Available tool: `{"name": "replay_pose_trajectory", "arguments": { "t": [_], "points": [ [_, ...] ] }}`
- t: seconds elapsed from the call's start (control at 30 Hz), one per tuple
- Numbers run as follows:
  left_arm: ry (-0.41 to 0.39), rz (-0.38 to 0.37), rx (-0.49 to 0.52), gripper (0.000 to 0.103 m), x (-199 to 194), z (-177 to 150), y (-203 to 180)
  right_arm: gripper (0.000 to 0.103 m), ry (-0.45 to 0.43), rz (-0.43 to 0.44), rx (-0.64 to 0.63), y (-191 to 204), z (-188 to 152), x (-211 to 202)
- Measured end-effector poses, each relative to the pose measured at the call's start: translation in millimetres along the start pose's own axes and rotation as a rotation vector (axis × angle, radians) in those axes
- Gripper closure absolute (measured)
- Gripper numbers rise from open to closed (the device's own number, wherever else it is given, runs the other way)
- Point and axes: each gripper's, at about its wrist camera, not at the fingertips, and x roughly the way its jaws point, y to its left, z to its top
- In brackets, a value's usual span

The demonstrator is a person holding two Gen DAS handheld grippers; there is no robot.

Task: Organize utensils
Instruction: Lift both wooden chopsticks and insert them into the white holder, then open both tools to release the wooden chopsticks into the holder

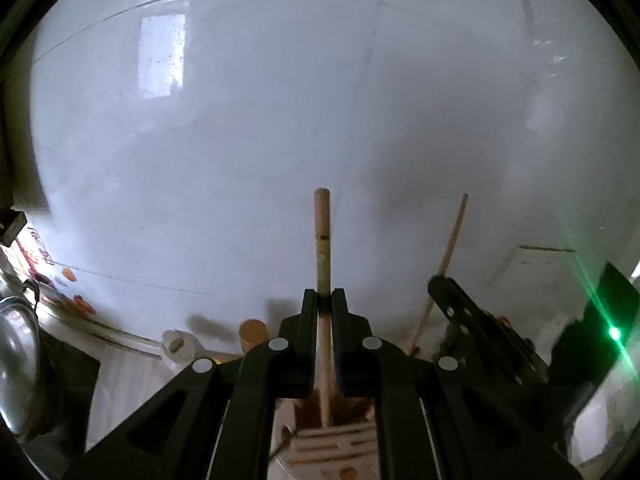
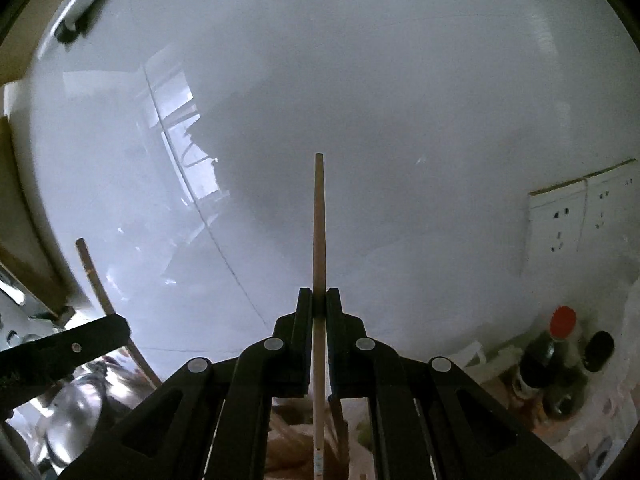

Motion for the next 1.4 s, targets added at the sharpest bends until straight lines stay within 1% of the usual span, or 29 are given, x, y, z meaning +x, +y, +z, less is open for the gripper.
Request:
{"name": "replay_pose_trajectory", "arguments": {
  "t": [0.1,0.23,0.43,0.5,0.6,0.7,0.8,0.87,0.9,0.93,0.97,1.0,1.07,1.1,1.13,1.17,1.2,1.23,1.27,1.3,1.33,1.4],
  "points": [
    [0.006,-0.009,-0.024,0.099,8.5,4.0,7.0,0.097,-0.004,0.005,-0.025,4.7,-7.2,8.9],
    [0.008,-0.008,-0.024,0.099,15.1,7.2,8.9,0.097,-0.017,0.016,-0.037,7.3,-15.6,10.2],
    [0.002,-0.008,-0.01,0.099,17.9,13.7,6.6,0.097,-0.036,0.021,-0.031,9.7,-14.8,11.8],
    [0.014,-0.011,-0.006,0.099,19.4,12.5,6.3,0.097,-0.044,0.022,-0.031,10.3,-14.8,11.2],
    [0.037,-0.015,-0.011,0.099,20.3,7.0,8.9,0.097,-0.023,0.022,-0.042,6.5,-22.2,16.4],
    [0.057,-0.019,-0.025,0.098,14.8,-1.2,11.3,0.096,0.018,0.034,-0.051,2.9,-25.9,16.2],
    [0.072,-0.01,-0.031,0.092,6.2,-10.4,11.3,0.096,0.073,0.055,-0.048,-1.0,-30.5,12.7],
    [0.085,0.023,-0.025,0.082,0.5,-17.7,11.3,0.094,0.097,0.061,-0.053,-1.8,-33.3,5.8],
    [0.082,0.046,-0.024,0.064,-3.2,-20.8,12.0,0.086,0.103,0.065,-0.053,-2.2,-34.5,1.9],
    [0.076,0.067,-0.027,0.038,-6.6,-24.3,12.7,0.076,0.105,0.064,-0.05,-3.8,-35.6,-3.8],
    [0.066,0.091,-0.029,0.027,-11.3,-29.0,13.5,0.072,0.111,0.06,-0.045,-5.0,-36.1,-9.5],
    [0.055,0.107,-0.031,0.018,-16.1,-32.0,16.1,0.067,0.116,0.059,-0.039,-7.3,-36.7,-13.5],
    [0.043,0.153,-0.019,0.018,-25.7,-43.1,19.2,0.06,0.13,0.043,-0.025,-11.2,-39.5,-23.5],
    [0.045,0.169,-0.012,0.016,-27.3,-48.4,19.8,0.056,0.134,0.035,-0.024,-15.1,-40.9,-26.6],
    [0.047,0.186,-0.005,0.009,-29.7,-53.8,21.0,0.051,0.138,0.021,-0.027,-17.6,-40.5,-32.0],
    [0.045,0.198,0.003,0.004,-31.9,-59.9,21.1,0.048,0.144,0.0,-0.037,-18.0,-42.7,-37.2],
    [0.042,0.209,0.011,0.0,-34.5,-66.3,22.0,0.04,0.149,-0.024,-0.053,-18.6,-42.1,-44.9],
    [0.042,0.231,0.016,0.0,-36.2,-73.1,22.7,0.032,0.157,-0.054,-0.07,-18.7,-44.5,-49.2],
    [0.049,0.263,0.023,0.0,-37.2,-80.6,23.3,0.028,0.17,-0.084,-0.098,-18.8,-49.0,-53.7],
    [0.053,0.274,0.027,0.0,-37.9,-85.4,23.7,0.021,0.178,-0.092,-0.114,-18.3,-51.3,-57.4],
    [0.058,0.282,0.024,0.0,-38.3,-90.1,24.8,0.011,0.191,-0.111,-0.136,-18.4,-55.5,-59.4],
    [0.067,0.296,0.017,0.0,-40.4,-98.9,24.9,0.004,0.221,-0.146,-0.176,-22.2,-65.8,-60.9]
  ]
}}
